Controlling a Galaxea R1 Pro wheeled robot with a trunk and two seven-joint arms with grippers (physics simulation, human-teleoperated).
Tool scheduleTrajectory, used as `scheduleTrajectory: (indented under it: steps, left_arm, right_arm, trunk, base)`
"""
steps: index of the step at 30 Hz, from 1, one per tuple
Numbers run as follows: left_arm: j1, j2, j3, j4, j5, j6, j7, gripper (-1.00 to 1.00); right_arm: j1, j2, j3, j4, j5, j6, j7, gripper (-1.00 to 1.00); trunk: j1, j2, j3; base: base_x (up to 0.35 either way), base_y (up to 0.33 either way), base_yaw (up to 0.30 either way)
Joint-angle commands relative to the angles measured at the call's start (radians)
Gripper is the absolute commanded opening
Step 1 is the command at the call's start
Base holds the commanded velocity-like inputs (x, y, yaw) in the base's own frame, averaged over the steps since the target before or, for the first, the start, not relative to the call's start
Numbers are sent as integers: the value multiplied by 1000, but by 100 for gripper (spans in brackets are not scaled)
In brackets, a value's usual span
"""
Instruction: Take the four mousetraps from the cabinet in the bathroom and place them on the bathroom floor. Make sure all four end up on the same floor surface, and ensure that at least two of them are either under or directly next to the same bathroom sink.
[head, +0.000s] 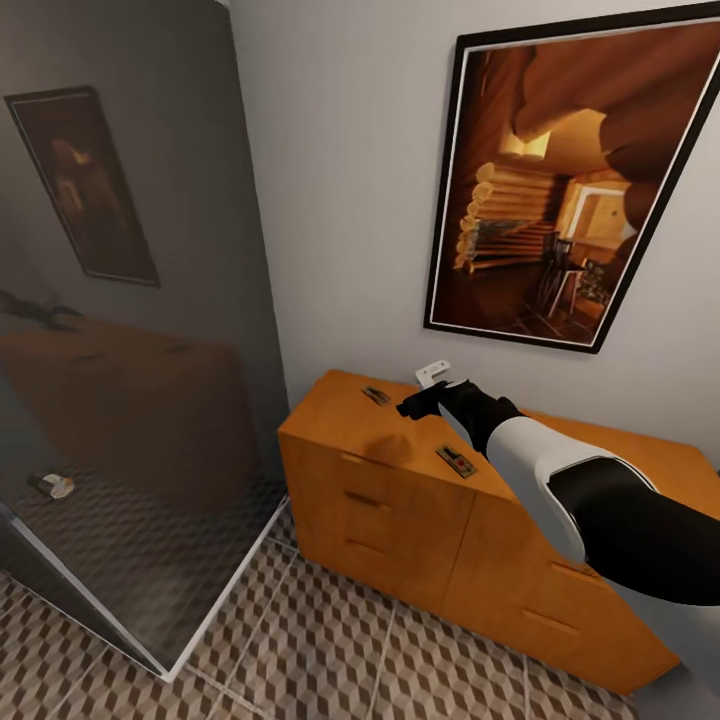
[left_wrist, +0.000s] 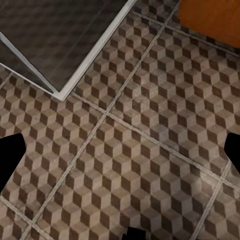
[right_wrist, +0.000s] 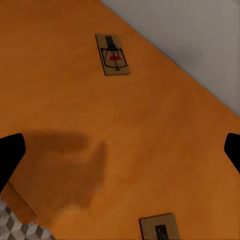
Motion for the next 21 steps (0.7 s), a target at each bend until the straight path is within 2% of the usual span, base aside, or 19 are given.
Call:
scheduleTrajectory:
  steps: [1, 14, 21]
  left_arm:
    - [-2, -1, -9, 4, 2, -5, 5, 100]
    - [-2, -1, -9, 4, 2, -5, 5, 100]
    - [-2, -1, -9, 4, 2, -6, 5, 100]
  right_arm:
    - [-1, 0, 0, -1, 8, 5, 4, 100]
    - [0, 0, 0, 14, 6, 2, 6, 100]
    - [0, 0, 0, 15, 6, 2, 6, 100]
  trunk:
    - [1, -2, -2]
    - [1, -2, -2]
    - [1, -2, -2]
  base:
    - [208, 77, 0]
    - [211, 79, 0]
    - [64, 8, 0]
